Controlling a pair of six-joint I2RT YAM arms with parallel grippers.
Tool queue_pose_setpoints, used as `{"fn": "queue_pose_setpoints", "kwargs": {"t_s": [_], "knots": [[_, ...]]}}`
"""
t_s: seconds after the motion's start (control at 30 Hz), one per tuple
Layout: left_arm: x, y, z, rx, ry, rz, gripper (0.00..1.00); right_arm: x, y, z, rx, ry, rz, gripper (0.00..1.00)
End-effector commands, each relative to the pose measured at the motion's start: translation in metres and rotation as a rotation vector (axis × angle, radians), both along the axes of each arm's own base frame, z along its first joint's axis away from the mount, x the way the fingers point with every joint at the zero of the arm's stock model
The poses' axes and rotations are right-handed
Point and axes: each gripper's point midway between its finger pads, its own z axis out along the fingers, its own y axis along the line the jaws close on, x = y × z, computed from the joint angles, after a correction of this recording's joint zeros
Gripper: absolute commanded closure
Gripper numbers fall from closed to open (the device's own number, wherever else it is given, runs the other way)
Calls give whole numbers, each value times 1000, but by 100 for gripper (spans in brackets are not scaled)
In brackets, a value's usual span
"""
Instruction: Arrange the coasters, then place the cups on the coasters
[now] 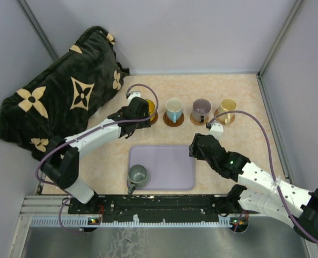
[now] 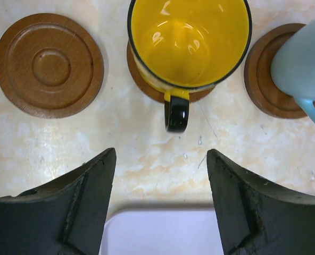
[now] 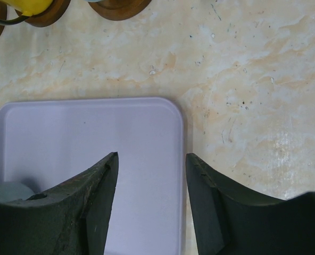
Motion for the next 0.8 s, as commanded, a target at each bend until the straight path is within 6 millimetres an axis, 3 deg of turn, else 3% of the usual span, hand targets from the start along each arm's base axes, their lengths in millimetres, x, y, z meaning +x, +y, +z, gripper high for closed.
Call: {"fn": "queue_pose_setpoints", "kwargs": {"t_s": [0.0,0.47,0.77], "knots": [[-29,4,16,-52,11,-33,24,6,7,10,37,-36,-7,46],[-168,23,46,-203,2,-275,17,17,4,17,1,-63,-50,44],[-226,30,36,-275,123,-433,16,27,16,19,-14,-53,-42,42]]}}
